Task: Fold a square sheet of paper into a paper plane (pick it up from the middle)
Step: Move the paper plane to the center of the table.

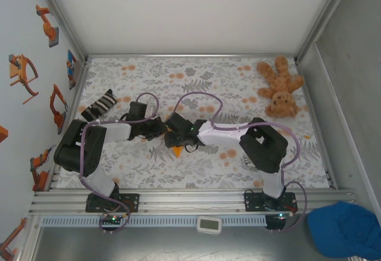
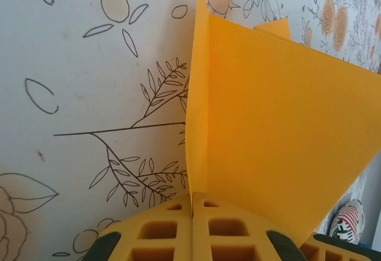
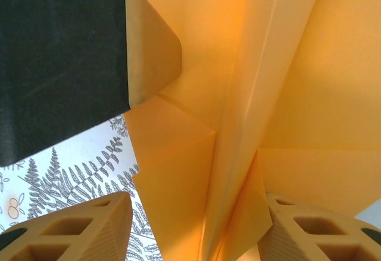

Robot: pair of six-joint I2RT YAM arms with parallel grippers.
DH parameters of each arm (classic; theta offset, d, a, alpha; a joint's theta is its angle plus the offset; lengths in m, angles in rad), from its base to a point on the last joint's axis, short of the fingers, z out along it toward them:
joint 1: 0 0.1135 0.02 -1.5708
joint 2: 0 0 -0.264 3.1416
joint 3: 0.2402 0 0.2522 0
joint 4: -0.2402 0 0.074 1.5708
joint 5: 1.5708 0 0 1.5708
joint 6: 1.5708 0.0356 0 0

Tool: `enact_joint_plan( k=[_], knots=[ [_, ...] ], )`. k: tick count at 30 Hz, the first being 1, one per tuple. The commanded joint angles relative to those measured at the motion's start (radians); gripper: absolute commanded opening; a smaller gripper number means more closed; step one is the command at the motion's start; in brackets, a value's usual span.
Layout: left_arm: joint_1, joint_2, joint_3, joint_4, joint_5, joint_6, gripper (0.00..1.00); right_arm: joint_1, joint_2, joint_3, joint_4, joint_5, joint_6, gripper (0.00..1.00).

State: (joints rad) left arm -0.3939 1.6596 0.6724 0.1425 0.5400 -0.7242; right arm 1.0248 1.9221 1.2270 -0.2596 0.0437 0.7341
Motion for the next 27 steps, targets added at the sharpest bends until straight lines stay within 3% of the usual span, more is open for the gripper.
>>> enact_joint_plan(
  k=[1,18,27],
  knots=[
    [-0.003,-0.01,0.02,-0.012,0.018,0.005,0.04,0.011,0.029,0.037,-0.059,0.045,-0.029,0.54],
    [-0.002,-0.005,0.018,-0.018,0.017,0.006,0.04,0.012,0.036,0.055,-0.116,0.13,0.009,0.31],
    [-0.003,-0.017,0.018,-0.023,0.017,0.005,0.07,0.012,0.071,0.074,-0.108,0.105,0.052,0.28]
  ],
)
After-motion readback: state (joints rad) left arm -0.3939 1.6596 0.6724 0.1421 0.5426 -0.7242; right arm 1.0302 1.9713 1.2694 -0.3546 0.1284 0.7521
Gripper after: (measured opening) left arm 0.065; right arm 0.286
